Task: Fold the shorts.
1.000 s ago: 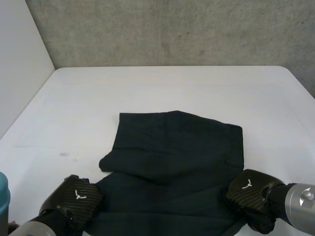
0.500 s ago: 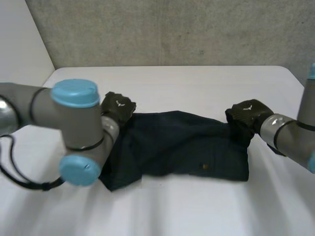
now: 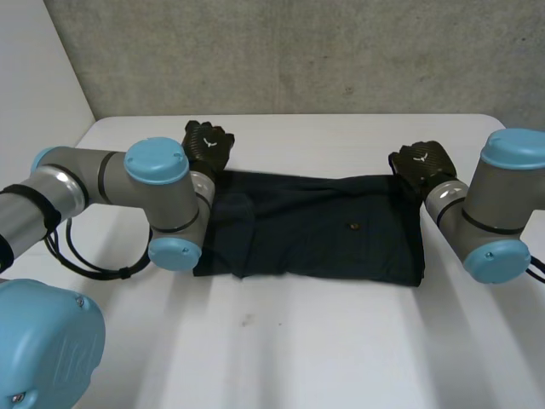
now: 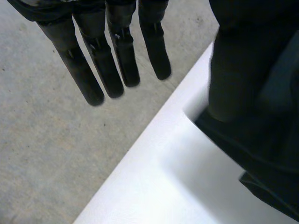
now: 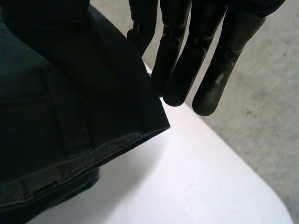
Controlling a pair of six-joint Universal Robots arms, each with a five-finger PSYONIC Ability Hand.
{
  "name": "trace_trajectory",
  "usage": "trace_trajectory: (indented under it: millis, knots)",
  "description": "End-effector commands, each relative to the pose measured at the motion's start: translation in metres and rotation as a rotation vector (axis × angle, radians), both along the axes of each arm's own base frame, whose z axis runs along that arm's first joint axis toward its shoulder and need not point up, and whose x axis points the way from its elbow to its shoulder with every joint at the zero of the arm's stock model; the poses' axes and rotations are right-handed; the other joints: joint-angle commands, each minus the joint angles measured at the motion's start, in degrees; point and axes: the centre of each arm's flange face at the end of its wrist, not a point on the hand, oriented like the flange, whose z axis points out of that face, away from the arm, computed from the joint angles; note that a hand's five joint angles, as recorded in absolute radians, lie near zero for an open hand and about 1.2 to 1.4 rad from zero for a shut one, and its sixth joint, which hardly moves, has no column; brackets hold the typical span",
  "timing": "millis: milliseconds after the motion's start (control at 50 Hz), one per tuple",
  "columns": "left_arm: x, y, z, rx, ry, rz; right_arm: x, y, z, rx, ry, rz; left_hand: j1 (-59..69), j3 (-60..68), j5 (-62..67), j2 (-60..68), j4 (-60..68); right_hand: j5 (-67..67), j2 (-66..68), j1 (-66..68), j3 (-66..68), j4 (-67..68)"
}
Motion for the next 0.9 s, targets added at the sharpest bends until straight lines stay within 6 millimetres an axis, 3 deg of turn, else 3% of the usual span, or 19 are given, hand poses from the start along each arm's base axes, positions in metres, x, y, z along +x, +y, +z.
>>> trace_trajectory:
  millis: [20, 100, 140, 220, 340, 440, 500, 560, 580, 600, 640, 740, 900]
  knots:
    - [0.004, 0.009, 0.028, 0.005, 0.050, -0.059, 0.002, 0.000, 0.001, -0.033, -0.007, 0.013, -14.61, -16.45, -16.05, -15.77, -15.99, -52.20, -53.00, -41.42, -53.20, -53.68]
    - [0.014, 0.025, 0.047, 0.045, 0.059, -0.097, -0.006, 0.007, 0.021, -0.041, -0.027, -0.006, -23.22, -25.06, -24.65, -24.38, -24.60, -56.64, -57.44, -45.86, -57.63, -58.11]
    - [0.022, 0.036, 0.060, 0.065, 0.060, -0.102, -0.010, 0.021, 0.036, -0.038, -0.037, -0.001, -23.39, -25.23, -24.82, -24.55, -24.77, -56.64, -57.44, -45.86, -57.63, -58.11]
    - [0.035, 0.061, 0.072, 0.122, 0.055, -0.106, -0.014, 0.040, 0.048, -0.019, -0.043, 0.000, -23.23, -25.06, -24.66, -24.38, -24.61, -56.64, -57.44, -45.86, -57.63, -58.11]
    - [0.044, 0.093, 0.063, 0.227, 0.058, -0.158, -0.023, 0.074, 0.043, 0.107, -0.033, -0.007, -21.38, -23.21, -22.81, -22.53, -22.76, -56.64, -57.44, -45.86, -57.63, -58.11]
    - [0.047, 0.111, 0.040, 0.314, 0.023, -0.225, -0.029, 0.097, 0.027, 0.265, -0.034, -0.018, -16.01, -17.85, -17.44, -17.17, -17.39, -56.64, -57.44, -45.86, -57.63, -58.11]
    - [0.049, 0.109, 0.034, 0.327, 0.022, -0.215, -0.031, 0.105, 0.017, 0.315, -0.041, -0.028, -10.63, -12.47, -12.06, -11.79, -12.01, -56.64, -57.44, -45.86, -57.63, -58.11]
    - [0.050, 0.105, 0.030, 0.333, 0.022, -0.202, -0.032, 0.106, 0.012, 0.316, -0.048, -0.031, 2.47, 0.63, 1.04, 1.31, 1.09, -55.71, -56.51, -44.93, -56.71, -57.19]
    - [0.051, 0.103, 0.027, 0.336, 0.019, -0.197, -0.032, 0.105, 0.008, 0.313, -0.053, -0.032, 8.01, 6.17, 6.57, 6.85, 6.63, -54.05, -54.85, -43.27, -55.04, -55.52]
    - [0.054, 0.097, 0.019, 0.348, 0.015, -0.175, -0.032, 0.104, 0.006, 0.307, -0.058, -0.034, 22.38, 20.55, 20.95, 21.23, 21.00, -52.86, -53.66, -42.09, -53.86, -54.34]
    - [0.059, 0.088, 0.013, 0.351, 0.014, -0.140, -0.032, 0.101, -0.004, 0.302, -0.064, -0.035, 31.58, 29.74, 30.15, 30.42, 30.20, -51.85, -52.65, -41.07, -52.84, -53.32]
    - [0.074, 0.072, 0.007, 0.346, 0.007, -0.032, -0.030, 0.094, -0.015, 0.278, -0.071, -0.033, 37.33, 35.50, 35.90, 36.18, 35.95, -47.81, -48.61, -37.04, -48.81, -49.29]
    - [0.082, 0.070, 0.002, 0.357, -0.006, 0.015, -0.030, 0.090, -0.032, 0.304, -0.059, -0.045, 36.49, 34.65, 35.06, 35.34, 35.11, -43.94, -44.74, -33.16, -44.94, -45.42]
